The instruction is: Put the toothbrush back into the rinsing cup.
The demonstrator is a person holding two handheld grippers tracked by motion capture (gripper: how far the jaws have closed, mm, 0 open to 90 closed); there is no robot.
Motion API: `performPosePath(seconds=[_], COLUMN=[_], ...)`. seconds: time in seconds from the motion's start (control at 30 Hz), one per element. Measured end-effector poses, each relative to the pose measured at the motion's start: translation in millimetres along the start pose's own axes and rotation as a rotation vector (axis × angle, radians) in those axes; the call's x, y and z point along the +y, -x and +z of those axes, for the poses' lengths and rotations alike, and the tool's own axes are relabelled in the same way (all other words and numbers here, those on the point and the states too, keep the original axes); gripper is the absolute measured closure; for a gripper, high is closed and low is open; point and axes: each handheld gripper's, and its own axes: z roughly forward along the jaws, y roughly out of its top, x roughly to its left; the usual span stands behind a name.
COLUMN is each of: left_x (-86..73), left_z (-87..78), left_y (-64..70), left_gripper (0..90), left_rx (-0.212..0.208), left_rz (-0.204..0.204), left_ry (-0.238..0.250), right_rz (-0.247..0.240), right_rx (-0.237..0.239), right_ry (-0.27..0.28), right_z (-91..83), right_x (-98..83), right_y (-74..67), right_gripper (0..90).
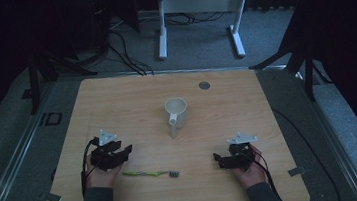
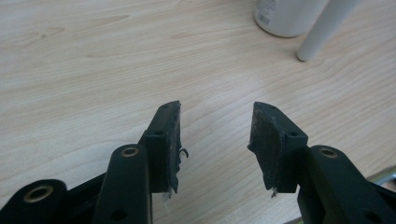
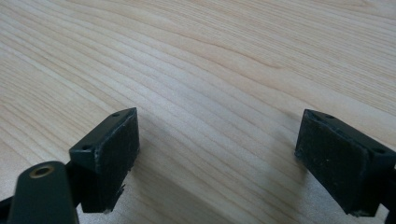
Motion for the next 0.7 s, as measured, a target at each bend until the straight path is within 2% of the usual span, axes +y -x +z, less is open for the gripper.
performPosePath(seconds=[0.1, 0.23, 0.7], left_x=[3.3, 6.1, 17.1], left_z=[-3.0, -6.5, -11.8], left_y=[3.0, 3.7, 12.3], left_gripper=[53.2, 53.2, 53.1], left_rx=[-0.005, -0.008, -0.015], left_rz=[0.026, 0.041, 0.114], left_ry=[0.002, 0.014, -0.009], right_rz=[0.0, 0.0, -0.002], right_rx=[0.0, -0.001, 0.0], right_ry=[0.0, 0.0, 0.001], right_z=[0.0, 0.0, 0.2], right_x=[0.0, 0.0, 0.2], right_y=[0.0, 0.0, 0.1], right_gripper=[13.3, 13.3, 13.3])
